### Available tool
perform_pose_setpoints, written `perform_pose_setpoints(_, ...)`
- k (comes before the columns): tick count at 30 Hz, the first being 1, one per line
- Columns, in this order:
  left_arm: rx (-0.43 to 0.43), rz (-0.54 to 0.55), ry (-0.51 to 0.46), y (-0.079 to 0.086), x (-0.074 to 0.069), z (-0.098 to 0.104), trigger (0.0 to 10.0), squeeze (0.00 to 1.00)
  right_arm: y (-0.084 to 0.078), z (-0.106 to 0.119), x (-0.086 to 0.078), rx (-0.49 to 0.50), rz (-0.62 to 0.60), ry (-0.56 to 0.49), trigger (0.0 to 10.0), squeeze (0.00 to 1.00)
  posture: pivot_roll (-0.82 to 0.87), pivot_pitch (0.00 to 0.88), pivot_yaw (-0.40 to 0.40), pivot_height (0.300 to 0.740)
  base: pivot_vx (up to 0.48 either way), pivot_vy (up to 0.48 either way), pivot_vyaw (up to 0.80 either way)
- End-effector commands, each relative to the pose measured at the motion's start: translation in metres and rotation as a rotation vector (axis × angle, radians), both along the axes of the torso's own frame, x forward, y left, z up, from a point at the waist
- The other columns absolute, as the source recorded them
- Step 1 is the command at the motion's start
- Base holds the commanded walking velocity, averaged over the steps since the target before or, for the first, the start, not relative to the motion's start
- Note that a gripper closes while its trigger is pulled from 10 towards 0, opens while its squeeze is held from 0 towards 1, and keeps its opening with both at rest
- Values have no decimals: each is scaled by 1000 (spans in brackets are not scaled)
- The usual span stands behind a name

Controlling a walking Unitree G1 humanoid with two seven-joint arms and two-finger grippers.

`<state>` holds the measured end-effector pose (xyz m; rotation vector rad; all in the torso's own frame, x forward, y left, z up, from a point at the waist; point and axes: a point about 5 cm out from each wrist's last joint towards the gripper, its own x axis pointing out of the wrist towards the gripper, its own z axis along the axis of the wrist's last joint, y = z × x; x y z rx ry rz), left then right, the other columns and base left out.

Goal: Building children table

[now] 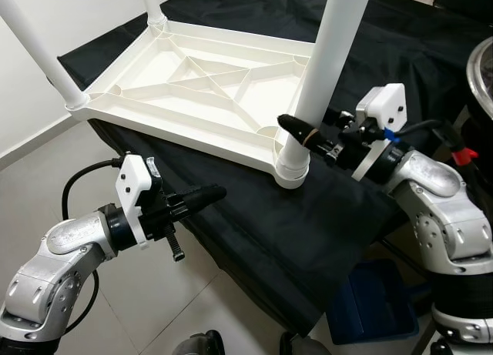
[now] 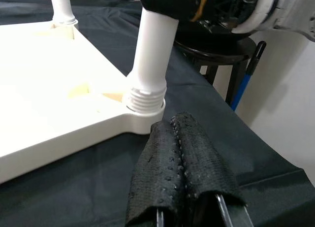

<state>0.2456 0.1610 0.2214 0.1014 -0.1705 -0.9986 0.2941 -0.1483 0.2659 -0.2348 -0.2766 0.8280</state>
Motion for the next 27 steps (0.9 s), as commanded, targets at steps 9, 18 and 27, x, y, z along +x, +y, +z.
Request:
perform_pose_setpoints(9, -4, -1, -2, -1, 0, 0, 10000, 0, 19, -34, -15, -106, 149, 212, 10000, 0, -20, 253, 29, 740, 0, 0, 0)
perform_pose_setpoints(18, -7, -12, -4, -5, 1, -1, 10000, 0, 13, -37, 10, -158, -119, 199, 10000, 0, -27, 246, 17, 740, 0, 0, 0)
perform_pose_setpoints(27, 27, -16, -11, -12, 4, -9, 10000, 0, 20, -43, 12, -173, -286, 220, 10000, 0, -39, 242, 19, 740, 0, 0, 0)
